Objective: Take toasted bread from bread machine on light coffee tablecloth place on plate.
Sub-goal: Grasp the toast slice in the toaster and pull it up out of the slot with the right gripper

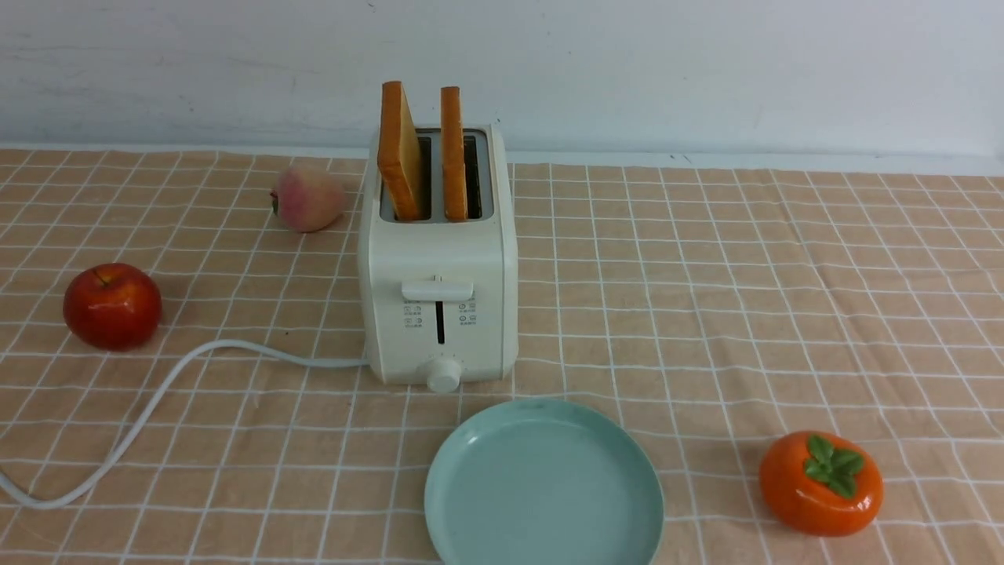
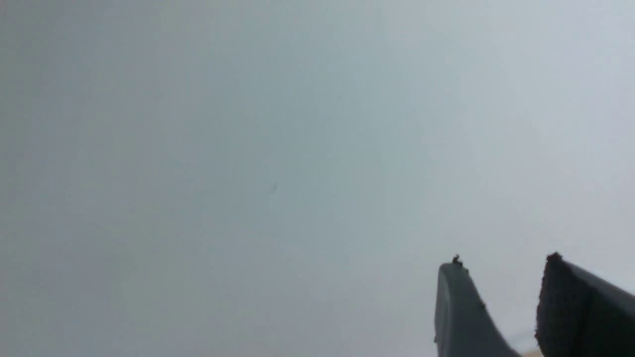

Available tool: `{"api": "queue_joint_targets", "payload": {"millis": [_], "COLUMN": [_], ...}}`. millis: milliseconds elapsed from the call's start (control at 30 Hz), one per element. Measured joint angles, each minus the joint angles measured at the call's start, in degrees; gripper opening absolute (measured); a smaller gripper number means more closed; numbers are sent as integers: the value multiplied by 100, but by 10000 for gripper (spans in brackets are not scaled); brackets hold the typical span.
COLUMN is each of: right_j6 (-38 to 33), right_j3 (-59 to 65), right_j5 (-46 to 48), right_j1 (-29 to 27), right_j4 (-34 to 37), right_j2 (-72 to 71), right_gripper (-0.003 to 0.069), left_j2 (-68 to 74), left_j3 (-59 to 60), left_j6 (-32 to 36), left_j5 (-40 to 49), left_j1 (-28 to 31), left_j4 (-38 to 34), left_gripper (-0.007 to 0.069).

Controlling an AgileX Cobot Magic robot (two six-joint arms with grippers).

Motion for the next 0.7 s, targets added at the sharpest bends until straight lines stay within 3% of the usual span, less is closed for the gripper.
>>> {"api": "queue_joint_targets", "payload": {"millis": [233, 367, 533, 700], "right_j6": [9, 274, 273, -956], "right_j3": [-481, -481, -488, -1296], "right_j5": [1174, 1181, 1585, 2788], "right_j1": [0, 5, 253, 658], "right_j4": [-947, -947, -362, 534], "right_j2": [1408, 1845, 2488, 3625], "right_gripper": [241, 241, 241, 241], "left_j2": [1050, 1398, 1817, 2048], "left_j3": [-397, -397, -397, -397], "left_j6": [31, 46, 46, 46], "left_j5": [2178, 2677, 3469, 4386], "left_j1": [0, 0, 0, 0], "left_j4": [17, 44, -72, -171], "left_gripper": [238, 238, 238, 238]}}
